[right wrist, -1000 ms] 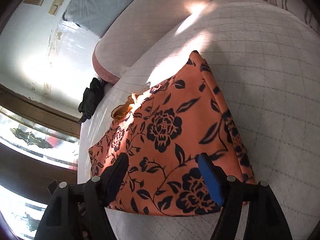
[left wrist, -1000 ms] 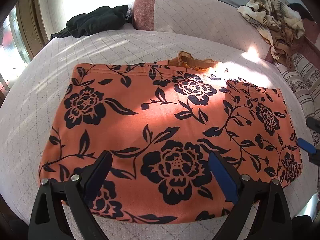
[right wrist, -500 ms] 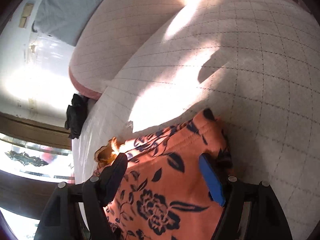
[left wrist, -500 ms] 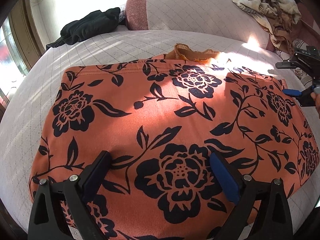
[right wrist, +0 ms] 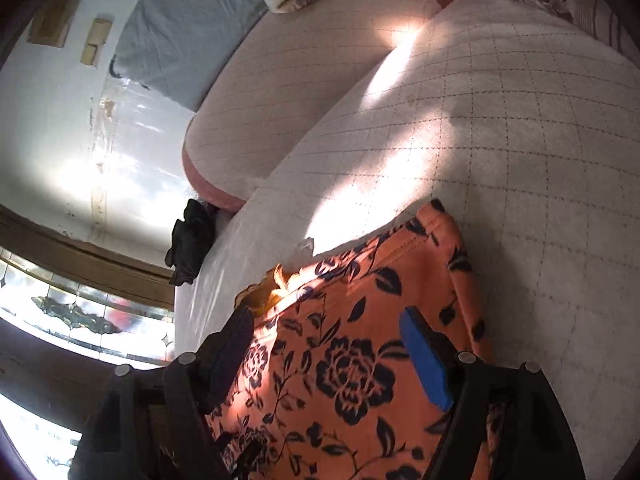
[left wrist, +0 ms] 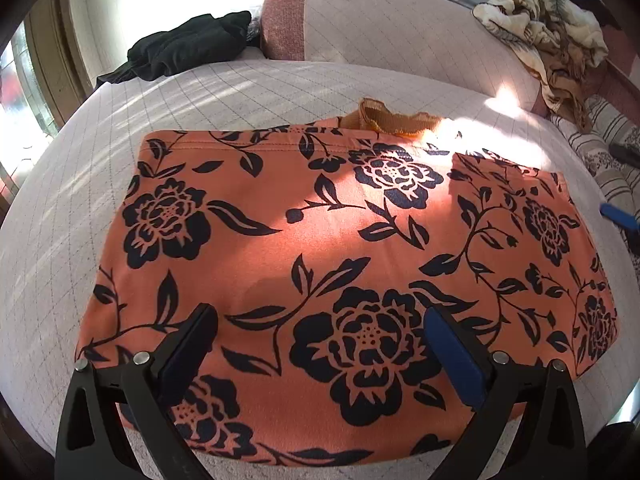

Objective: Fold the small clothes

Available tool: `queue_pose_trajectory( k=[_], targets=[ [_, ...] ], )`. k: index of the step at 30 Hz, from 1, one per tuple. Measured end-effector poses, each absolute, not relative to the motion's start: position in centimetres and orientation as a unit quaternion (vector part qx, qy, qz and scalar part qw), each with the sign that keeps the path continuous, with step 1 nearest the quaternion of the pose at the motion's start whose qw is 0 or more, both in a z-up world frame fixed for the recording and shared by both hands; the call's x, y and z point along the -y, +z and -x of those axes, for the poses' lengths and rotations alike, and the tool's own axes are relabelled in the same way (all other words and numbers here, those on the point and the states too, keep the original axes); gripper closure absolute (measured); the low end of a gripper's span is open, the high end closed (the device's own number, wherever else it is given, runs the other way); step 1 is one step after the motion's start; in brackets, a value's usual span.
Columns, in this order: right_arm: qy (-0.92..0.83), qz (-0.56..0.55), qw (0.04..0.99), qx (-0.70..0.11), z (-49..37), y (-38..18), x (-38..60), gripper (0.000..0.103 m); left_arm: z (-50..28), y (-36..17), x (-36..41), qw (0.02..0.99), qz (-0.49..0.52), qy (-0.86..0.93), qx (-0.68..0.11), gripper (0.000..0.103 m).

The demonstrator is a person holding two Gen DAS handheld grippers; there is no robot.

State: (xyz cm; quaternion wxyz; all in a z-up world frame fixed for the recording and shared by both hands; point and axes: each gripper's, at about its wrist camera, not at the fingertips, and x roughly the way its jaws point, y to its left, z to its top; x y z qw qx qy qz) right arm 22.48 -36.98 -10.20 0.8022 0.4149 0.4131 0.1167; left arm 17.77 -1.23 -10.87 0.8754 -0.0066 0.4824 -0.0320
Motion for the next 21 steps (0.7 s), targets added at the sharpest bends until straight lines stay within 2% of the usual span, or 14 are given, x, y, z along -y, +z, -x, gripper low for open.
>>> queue_pose_trajectory(
  k=[4,9,12,21],
  targets=[
    [0.119,-0.441,0.792,-0.404,-13.4,-10.8,34.8,0.025,-16.5,-9.9,0.9,0.879,0.013,-0.026,-0.476,0.001],
    [0.052,-0.528,0.74,-0.413,-5.5,-17.0,34.3,0.023,-15.6,-9.3,1.6,0.879,0.0,-0.021,-0.475,0.001],
    [0.039,-0.558,0.722,-0.408,-5.0,-18.8,34.9,0.023,-15.0,-8.6,2.0,0.883,-0.008,-0.024,-0.469,0.001],
    [0.002,-0.563,0.733,-0.381,-7.8,-18.6,36.7,0.023,-15.3,-8.2,2.1,0.885,-0.007,-0.021,-0.465,0.001]
  ],
)
